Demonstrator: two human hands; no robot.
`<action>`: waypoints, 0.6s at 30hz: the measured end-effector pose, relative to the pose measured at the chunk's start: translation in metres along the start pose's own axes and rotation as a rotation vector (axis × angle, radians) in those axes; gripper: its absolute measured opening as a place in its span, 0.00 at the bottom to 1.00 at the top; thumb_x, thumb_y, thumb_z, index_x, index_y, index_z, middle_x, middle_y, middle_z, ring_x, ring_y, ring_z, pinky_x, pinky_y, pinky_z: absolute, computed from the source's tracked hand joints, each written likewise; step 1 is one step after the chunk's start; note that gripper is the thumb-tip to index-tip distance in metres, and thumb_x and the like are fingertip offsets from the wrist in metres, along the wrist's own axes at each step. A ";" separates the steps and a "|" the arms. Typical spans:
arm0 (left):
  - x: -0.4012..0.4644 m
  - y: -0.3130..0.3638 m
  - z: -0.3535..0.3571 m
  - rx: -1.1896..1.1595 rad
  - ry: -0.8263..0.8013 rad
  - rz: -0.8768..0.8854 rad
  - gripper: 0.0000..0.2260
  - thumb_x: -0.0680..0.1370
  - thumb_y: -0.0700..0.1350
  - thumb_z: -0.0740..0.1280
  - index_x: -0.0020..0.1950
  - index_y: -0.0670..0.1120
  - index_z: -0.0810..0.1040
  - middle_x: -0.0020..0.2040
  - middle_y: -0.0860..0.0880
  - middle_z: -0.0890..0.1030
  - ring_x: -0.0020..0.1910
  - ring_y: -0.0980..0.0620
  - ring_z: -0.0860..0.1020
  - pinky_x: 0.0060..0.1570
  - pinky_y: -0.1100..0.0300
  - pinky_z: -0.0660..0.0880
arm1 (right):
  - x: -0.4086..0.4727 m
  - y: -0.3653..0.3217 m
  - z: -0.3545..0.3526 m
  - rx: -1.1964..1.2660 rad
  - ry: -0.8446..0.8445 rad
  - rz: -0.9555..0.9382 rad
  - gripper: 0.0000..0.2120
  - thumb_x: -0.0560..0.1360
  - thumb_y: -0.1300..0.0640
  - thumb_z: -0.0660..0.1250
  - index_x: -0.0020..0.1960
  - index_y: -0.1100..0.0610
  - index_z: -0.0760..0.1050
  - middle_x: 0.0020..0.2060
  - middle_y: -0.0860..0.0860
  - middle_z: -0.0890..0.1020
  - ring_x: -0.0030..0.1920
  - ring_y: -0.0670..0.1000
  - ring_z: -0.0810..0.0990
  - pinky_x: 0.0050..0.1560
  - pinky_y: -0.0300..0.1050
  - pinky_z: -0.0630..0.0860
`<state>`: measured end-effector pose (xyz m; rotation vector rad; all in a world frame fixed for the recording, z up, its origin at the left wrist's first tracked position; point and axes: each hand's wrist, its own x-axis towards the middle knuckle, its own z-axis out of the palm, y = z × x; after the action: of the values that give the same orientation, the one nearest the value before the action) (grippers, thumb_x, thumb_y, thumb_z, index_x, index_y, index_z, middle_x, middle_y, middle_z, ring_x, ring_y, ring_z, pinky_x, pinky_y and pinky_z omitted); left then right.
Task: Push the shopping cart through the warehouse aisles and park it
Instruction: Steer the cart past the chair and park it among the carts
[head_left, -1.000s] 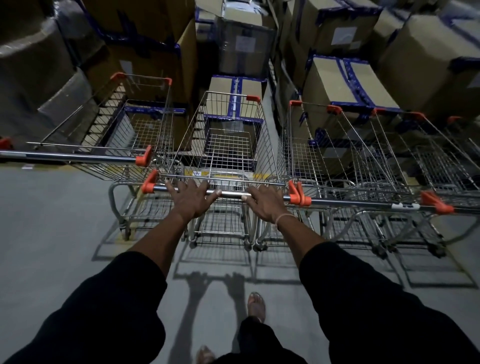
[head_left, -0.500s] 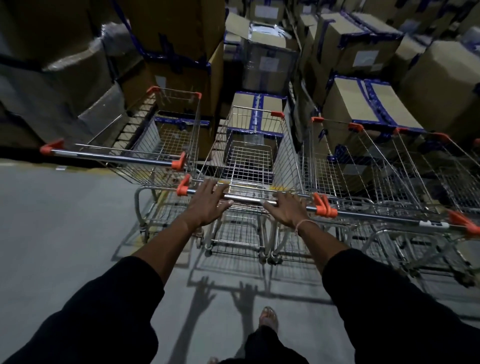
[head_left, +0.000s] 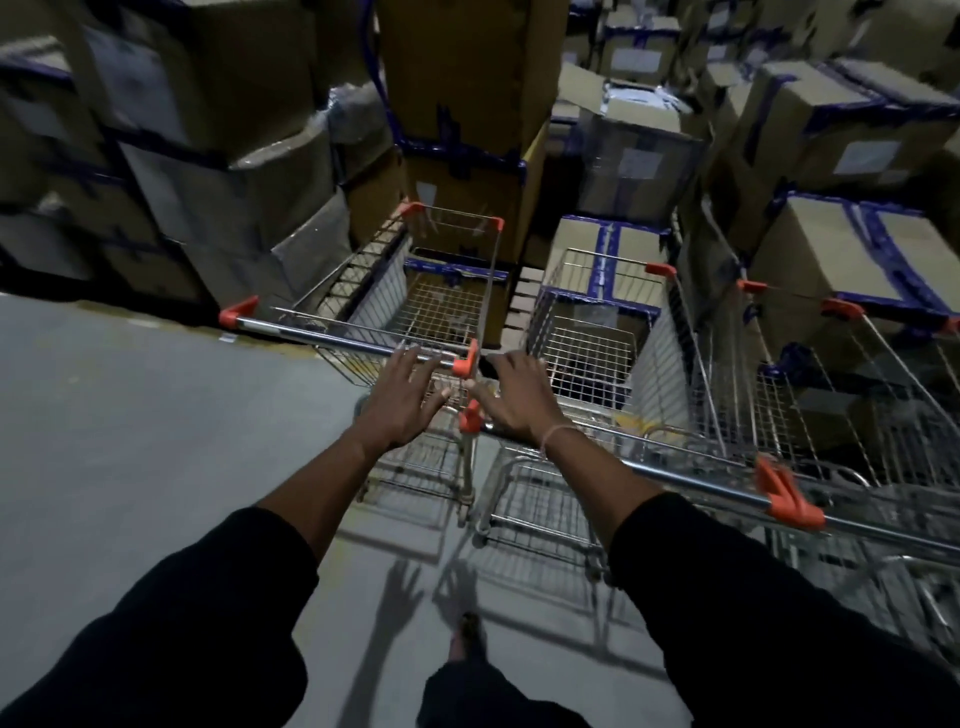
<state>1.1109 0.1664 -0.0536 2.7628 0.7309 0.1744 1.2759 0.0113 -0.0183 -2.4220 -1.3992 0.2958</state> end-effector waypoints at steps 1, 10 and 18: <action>0.008 -0.013 -0.002 0.007 -0.015 -0.030 0.36 0.83 0.68 0.47 0.79 0.44 0.67 0.77 0.34 0.65 0.78 0.31 0.61 0.76 0.35 0.59 | 0.015 -0.010 0.004 -0.002 0.002 -0.032 0.33 0.80 0.33 0.57 0.75 0.55 0.69 0.69 0.59 0.72 0.71 0.62 0.67 0.73 0.58 0.60; 0.054 -0.115 -0.039 0.142 -0.073 -0.171 0.32 0.82 0.68 0.47 0.78 0.52 0.68 0.74 0.40 0.72 0.76 0.38 0.65 0.74 0.36 0.58 | 0.093 -0.060 0.038 -0.051 -0.147 -0.131 0.24 0.83 0.44 0.61 0.72 0.59 0.70 0.63 0.60 0.79 0.65 0.62 0.75 0.74 0.57 0.60; 0.063 -0.177 -0.056 0.272 -0.217 -0.206 0.42 0.72 0.77 0.39 0.72 0.55 0.72 0.73 0.41 0.71 0.77 0.39 0.62 0.74 0.28 0.50 | 0.108 -0.078 0.059 -0.235 -0.183 -0.020 0.28 0.85 0.38 0.50 0.70 0.57 0.71 0.59 0.59 0.81 0.60 0.61 0.78 0.66 0.56 0.65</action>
<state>1.0723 0.3588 -0.0497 2.8660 1.0370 -0.2826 1.2475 0.1521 -0.0449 -2.6231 -1.6163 0.3761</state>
